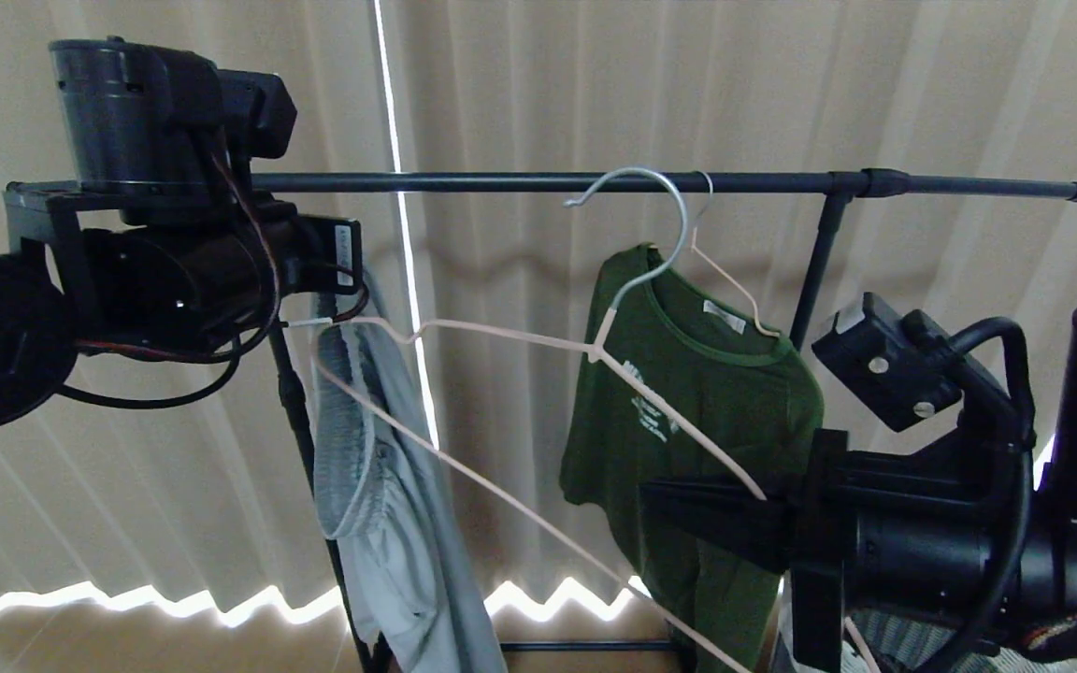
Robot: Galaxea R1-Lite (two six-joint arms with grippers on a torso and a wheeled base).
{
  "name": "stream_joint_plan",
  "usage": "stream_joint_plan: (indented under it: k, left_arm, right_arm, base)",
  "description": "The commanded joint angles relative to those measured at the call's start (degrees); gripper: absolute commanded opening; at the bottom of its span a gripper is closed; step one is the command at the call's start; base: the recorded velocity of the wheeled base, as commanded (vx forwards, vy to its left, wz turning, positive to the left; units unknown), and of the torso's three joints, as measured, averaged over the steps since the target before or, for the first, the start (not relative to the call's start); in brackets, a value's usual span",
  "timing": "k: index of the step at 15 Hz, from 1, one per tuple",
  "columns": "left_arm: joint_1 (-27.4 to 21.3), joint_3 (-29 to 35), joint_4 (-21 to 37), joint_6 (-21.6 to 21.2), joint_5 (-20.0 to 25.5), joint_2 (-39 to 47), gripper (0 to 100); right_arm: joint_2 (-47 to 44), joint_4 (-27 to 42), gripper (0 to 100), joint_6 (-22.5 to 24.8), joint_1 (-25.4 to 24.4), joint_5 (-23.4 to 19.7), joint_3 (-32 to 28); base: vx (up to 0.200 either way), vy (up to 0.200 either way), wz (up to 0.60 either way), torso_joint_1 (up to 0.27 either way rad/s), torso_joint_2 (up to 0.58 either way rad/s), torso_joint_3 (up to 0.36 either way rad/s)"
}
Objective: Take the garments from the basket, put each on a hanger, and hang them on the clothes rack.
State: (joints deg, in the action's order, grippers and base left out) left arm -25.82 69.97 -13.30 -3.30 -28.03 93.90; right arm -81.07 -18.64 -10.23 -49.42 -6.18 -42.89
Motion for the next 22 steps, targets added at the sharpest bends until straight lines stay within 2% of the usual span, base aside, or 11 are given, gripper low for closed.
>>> stream_joint_plan:
  k: [1, 5, 6, 12, 13, 19, 20, 22]
  left_arm:
    - [0.2, 0.3, 0.7, -0.5, -0.1, -1.1, 0]
    - [0.7, 0.3, 5.7, -2.8, -0.4, -2.4, 0]
    - [0.9, 0.3, 7.5, -4.0, -2.3, -2.8, 0]
    - [2.7, 0.2, 8.7, -16.2, -6.1, -2.8, 0]
    - [2.6, 0.0, 8.7, -16.9, -7.1, -2.8, 0]
    - [2.0, -1.2, 8.6, -16.4, -7.4, -2.1, 0]
    - [1.8, -0.8, 8.4, -15.2, -7.6, -1.3, 0]
    - [1.7, -0.5, 8.4, -14.6, -9.0, -0.8, 0]
  right_arm:
    - [-1.2, 0.3, 0, 0.0, 1.4, 0.0, -1.1]
    - [-3.8, 0.4, 0, -0.1, 4.3, 1.2, -2.9]
    - [-5.0, 0.5, 0, 0.0, 4.5, 2.8, -3.8]
    - [-10.5, 0.4, 0, -0.1, 4.5, 5.4, -7.7]
    - [-11.4, 0.4, 0, -0.1, 4.5, 6.4, -8.6]
    - [-13.9, 0.4, 0, -0.2, 4.0, 6.5, -12.0]
    - [-13.6, 0.5, 0, -2.0, 1.4, 6.5, -12.5]
    - [-13.5, 3.2, 0, -7.0, -0.2, 6.5, -14.9]
  base:
    - [0.0, 0.0, 0.0, 0.0, 0.0, 0.0]
    - [0.0, 0.0, 0.0, 0.0, 0.0, 0.0]
    - [0.0, 0.0, 0.0, 0.0, 0.0, 0.0]
    - [0.0, 0.0, 0.0, 0.0, 0.0, 0.0]
    - [0.0, 0.0, 0.0, 0.0, 0.0, 0.0]
    - [0.0, 0.0, 0.0, 0.0, 0.0, 0.0]
    - [0.0, 0.0, 0.0, 0.0, 0.0, 0.0]
    - [0.0, 0.0, 0.0, 0.0, 0.0, 0.0]
